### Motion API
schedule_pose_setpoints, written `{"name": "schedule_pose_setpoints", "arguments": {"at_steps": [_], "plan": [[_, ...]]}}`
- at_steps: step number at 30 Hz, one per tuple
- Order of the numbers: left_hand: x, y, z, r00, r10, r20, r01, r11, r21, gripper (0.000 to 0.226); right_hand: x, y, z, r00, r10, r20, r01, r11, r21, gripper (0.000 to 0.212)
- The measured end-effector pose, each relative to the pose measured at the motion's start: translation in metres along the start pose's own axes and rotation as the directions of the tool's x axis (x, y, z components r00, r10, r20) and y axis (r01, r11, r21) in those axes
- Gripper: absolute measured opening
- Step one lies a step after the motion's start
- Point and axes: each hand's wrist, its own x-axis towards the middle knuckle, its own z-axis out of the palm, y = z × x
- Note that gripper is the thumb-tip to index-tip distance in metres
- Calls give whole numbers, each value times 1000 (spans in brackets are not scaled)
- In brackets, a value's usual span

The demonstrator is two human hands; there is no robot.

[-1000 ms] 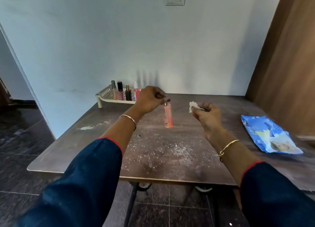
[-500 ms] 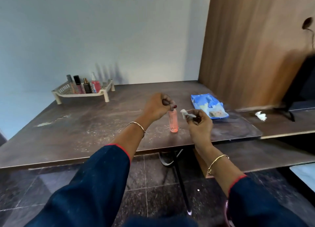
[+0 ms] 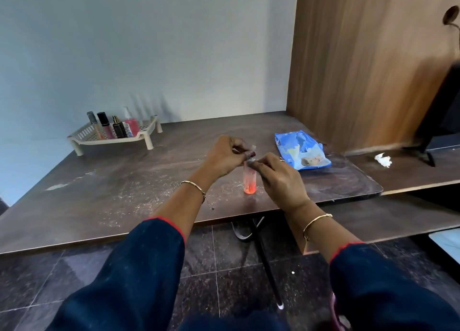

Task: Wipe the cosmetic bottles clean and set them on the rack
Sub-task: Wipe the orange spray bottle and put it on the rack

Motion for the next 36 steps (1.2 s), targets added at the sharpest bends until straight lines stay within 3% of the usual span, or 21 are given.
{"name": "schedule_pose_setpoints", "arguments": {"at_steps": [5, 9, 12, 14, 18, 21, 24, 27, 29, 33, 36], "plan": [[-1, -7, -3, 1000, 15, 20, -15, 1000, -19, 14, 2, 1, -7, 981, -136, 141, 145, 988, -60, 27], [-1, -7, -3, 1000, 13, 7, -12, 1000, -25, 9, -13, -3, -7, 882, -267, 389, 327, 940, -94, 10], [-1, -7, -3, 1000, 25, 14, -24, 999, -32, 12, -16, -4, -4, 821, -279, 498, 362, 929, -76, 21], [-2, -7, -3, 999, 31, 18, -31, 999, -31, 11, -8, -6, -9, 823, -287, 490, 376, 922, -91, 26], [-2, -9, -3, 998, 56, 7, -56, 998, -20, 10, 12, -11, -23, 918, -227, 327, 294, 940, -174, 26], [-1, -9, -3, 998, 65, 8, -65, 998, -9, 17, 20, -14, -22, 943, -200, 266, 254, 949, -188, 26], [1, -10, -5, 998, 57, 19, -57, 998, -5, 11, 12, -12, -18, 916, -241, 322, 311, 932, -187, 24], [1, -11, -6, 996, 79, 35, -79, 997, 6, 15, -6, -8, -14, 816, -288, 501, 388, 915, -107, 28], [-1, -11, -6, 995, 87, 40, -87, 996, 5, 18, -8, -5, -13, 789, -283, 546, 388, 918, -85, 31], [-3, -11, -5, 994, 107, 37, -106, 994, -27, 24, 11, -4, -23, 897, -243, 370, 295, 951, -89, 26], [-5, -13, -4, 995, 102, 7, -101, 993, -57, 12, 20, -7, -28, 941, -221, 258, 250, 964, -87, 26]]}}
